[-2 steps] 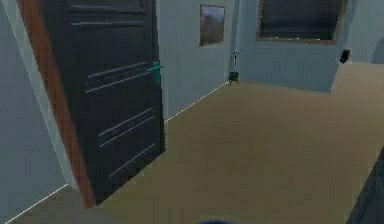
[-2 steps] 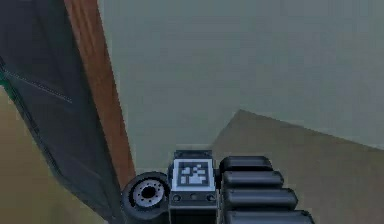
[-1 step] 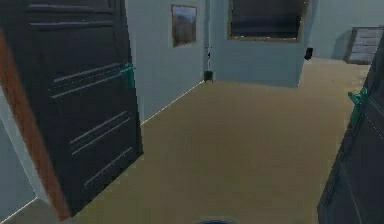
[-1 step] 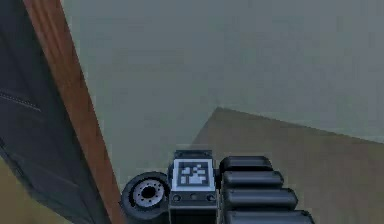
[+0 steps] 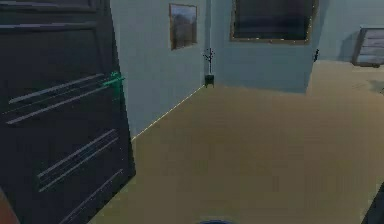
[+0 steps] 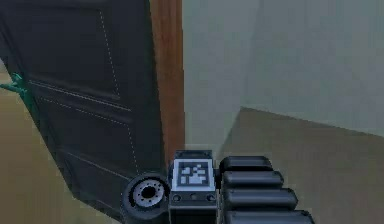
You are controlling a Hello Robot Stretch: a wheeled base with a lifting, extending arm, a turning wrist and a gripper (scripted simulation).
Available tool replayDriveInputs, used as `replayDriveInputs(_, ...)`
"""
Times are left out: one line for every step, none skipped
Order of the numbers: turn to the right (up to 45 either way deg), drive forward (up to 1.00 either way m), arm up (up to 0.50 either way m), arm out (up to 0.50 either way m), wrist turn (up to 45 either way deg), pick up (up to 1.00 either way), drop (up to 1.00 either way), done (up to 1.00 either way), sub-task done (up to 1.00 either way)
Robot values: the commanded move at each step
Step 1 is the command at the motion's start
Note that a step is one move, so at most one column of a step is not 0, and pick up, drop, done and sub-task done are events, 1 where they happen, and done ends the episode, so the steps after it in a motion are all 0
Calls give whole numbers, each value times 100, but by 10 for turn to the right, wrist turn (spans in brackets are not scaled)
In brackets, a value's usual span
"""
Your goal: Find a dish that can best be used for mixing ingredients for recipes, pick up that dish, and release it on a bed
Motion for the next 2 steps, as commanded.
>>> replayDriveInputs(240,0,0,0,0,0,0,0,0)
replayDriveInputs(0,80,0,0,0,0,0,0,0)
